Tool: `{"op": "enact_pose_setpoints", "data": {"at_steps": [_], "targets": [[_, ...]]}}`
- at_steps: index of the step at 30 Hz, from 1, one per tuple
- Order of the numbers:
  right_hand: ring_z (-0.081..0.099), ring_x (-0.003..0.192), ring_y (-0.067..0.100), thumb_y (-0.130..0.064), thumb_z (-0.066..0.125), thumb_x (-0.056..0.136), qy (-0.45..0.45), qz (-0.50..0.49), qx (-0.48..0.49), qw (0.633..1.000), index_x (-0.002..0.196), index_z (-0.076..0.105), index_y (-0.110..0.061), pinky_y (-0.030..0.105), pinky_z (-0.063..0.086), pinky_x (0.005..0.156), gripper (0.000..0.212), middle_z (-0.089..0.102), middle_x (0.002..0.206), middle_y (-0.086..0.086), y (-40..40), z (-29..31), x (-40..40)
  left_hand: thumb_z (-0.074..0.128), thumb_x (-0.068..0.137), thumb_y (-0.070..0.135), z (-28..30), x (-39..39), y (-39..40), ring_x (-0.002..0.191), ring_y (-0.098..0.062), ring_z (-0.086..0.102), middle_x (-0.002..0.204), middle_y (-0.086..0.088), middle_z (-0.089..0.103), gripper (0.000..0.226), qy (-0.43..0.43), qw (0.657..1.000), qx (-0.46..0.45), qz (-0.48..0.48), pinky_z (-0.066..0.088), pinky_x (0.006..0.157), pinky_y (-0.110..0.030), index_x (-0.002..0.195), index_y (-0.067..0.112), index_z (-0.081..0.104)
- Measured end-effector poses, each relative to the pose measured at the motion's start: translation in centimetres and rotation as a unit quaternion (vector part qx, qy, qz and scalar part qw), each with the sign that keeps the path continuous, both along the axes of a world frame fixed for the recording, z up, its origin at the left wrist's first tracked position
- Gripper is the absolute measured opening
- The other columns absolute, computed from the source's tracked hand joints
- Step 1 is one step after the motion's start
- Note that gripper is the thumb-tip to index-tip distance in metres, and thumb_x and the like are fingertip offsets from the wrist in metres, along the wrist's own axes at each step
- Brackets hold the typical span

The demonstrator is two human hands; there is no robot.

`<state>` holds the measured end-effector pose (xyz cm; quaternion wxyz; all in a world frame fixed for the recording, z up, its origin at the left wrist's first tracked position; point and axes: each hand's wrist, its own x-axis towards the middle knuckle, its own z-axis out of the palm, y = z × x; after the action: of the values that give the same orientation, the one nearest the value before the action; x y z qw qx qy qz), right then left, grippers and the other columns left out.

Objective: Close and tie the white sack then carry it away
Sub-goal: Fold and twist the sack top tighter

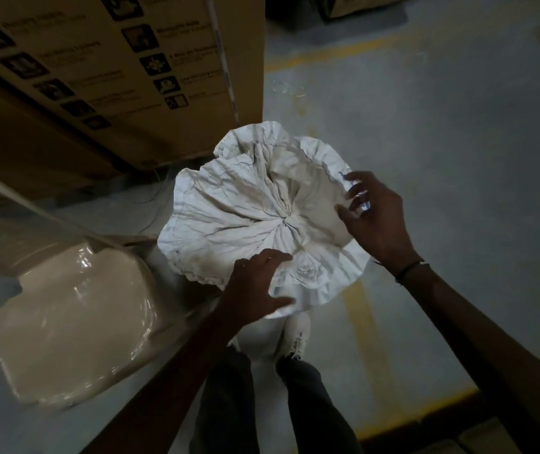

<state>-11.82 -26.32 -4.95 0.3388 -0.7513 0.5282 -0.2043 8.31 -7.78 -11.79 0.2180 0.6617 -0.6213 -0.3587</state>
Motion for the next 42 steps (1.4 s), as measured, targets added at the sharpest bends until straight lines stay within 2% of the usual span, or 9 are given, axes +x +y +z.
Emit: {"op": "enact_pose_setpoints", "data": {"at_steps": [4, 9, 14, 18, 22, 26, 32, 37, 42], "targets": [[0.058, 0.097, 0.011, -0.012, 0.076, 0.084, 0.062, -0.034, -0.060, 0.996, 0.125, 0.062, -0.011, 0.005, 0.039, 0.075, 0.043, 0.058, 0.119, 0.012, -1.4, -1.2, 0.2, 0.082, 0.069, 0.014, 0.1, 0.8, -3.2, 0.093, -0.005, 0.072, 0.100, 0.012, 0.076, 0.039, 0.057, 0.995, -0.044, 0.064, 0.060, 0.084, -0.042, 0.107, 0.021, 0.072], [0.069, 0.091, 0.000, -0.013, 0.070, 0.100, -0.023, -0.030, 0.040, 0.999, 0.117, 0.073, -0.009, 0.000, 0.044, 0.070, 0.018, 0.072, 0.102, -0.001, -2.4, -2.1, 1.7, 0.080, 0.077, 0.014, 1.4, 3.3, -7.5, 0.088, -0.004, 0.073, 0.088, 0.009, 0.076, 0.023, 0.064, 0.992, -0.051, 0.091, 0.060, 0.080, -0.038, 0.094, 0.024, 0.067], [0.072, 0.092, 0.018, -0.001, 0.050, 0.107, -0.212, -0.035, 0.255, 0.943, 0.122, 0.070, -0.002, 0.037, 0.063, 0.083, 0.024, 0.075, 0.101, 0.010, -3.2, -2.8, 2.2, 0.079, 0.076, 0.005, 3.2, 6.7, -11.1, 0.120, -0.017, 0.064, 0.123, 0.000, 0.067, 0.041, 0.042, 0.989, -0.116, 0.084, 0.052, 0.101, -0.044, 0.113, 0.015, 0.065], [0.068, 0.086, 0.018, 0.013, 0.041, 0.097, -0.229, -0.011, 0.330, 0.915, 0.114, 0.071, 0.002, 0.035, 0.055, 0.083, 0.036, 0.073, 0.087, 0.004, -3.4, -3.0, 3.1, 0.085, 0.072, 0.028, 4.0, 8.5, -15.2, 0.154, -0.026, 0.035, 0.164, -0.002, 0.039, 0.091, -0.019, 0.994, -0.104, 0.040, 0.034, 0.121, -0.057, 0.152, 0.026, 0.044], [0.059, 0.105, 0.033, 0.000, 0.055, 0.086, -0.260, 0.051, 0.372, 0.890, 0.115, 0.070, 0.002, 0.041, 0.047, 0.092, 0.032, 0.066, 0.109, 0.020, -2.8, -3.7, 3.0, 0.090, 0.072, 0.035, 4.6, 9.9, -19.9, 0.163, -0.026, 0.013, 0.171, 0.002, 0.030, 0.080, -0.106, 0.988, -0.006, -0.113, 0.004, 0.126, -0.059, 0.144, 0.033, 0.056], [0.060, 0.122, 0.018, -0.017, 0.089, 0.081, -0.246, 0.075, 0.310, 0.915, 0.136, 0.057, -0.001, 0.042, 0.047, 0.107, 0.065, 0.064, 0.129, 0.007, -0.9, -3.8, 2.6, 0.072, 0.054, 0.052, 4.9, 10.4, -22.8, 0.108, -0.022, 0.069, 0.108, 0.002, 0.077, 0.054, -0.120, 0.976, 0.032, -0.179, 0.044, 0.099, -0.035, 0.100, 0.024, 0.077], [0.057, 0.124, -0.013, -0.021, 0.100, 0.068, -0.159, 0.005, 0.157, 0.975, 0.140, 0.052, -0.020, 0.010, 0.043, 0.107, 0.086, 0.061, 0.134, -0.018, 0.4, -4.2, 6.7, 0.089, 0.063, 0.034, 5.2, 8.8, -23.8, 0.070, -0.010, 0.067, 0.076, 0.003, 0.074, 0.026, -0.098, 0.980, 0.042, -0.165, 0.058, 0.072, -0.040, 0.081, 0.020, 0.077], [0.071, 0.097, 0.002, -0.028, 0.081, 0.092, -0.199, -0.069, 0.115, 0.971, 0.114, 0.074, -0.007, 0.018, 0.053, 0.089, 0.032, 0.078, 0.105, -0.002, -1.7, -4.4, 9.6, 0.092, 0.048, 0.044, 5.4, 10.2, -23.0, 0.093, -0.017, 0.071, 0.098, 0.006, 0.076, 0.061, -0.069, 0.988, 0.050, -0.132, 0.058, 0.084, -0.040, 0.101, 0.025, 0.068], [0.058, 0.071, 0.002, -0.025, 0.071, 0.102, -0.217, -0.075, 0.153, 0.961, 0.077, 0.068, -0.015, 0.025, 0.048, 0.072, 0.027, 0.066, 0.073, -0.013, -3.4, -5.0, 9.7, 0.098, 0.044, 0.064, 6.2, 12.8, -17.4, 0.129, -0.014, 0.054, 0.139, 0.010, 0.057, 0.107, -0.010, 0.994, -0.080, 0.072, 0.047, 0.110, -0.039, 0.136, 0.031, 0.054]]}}
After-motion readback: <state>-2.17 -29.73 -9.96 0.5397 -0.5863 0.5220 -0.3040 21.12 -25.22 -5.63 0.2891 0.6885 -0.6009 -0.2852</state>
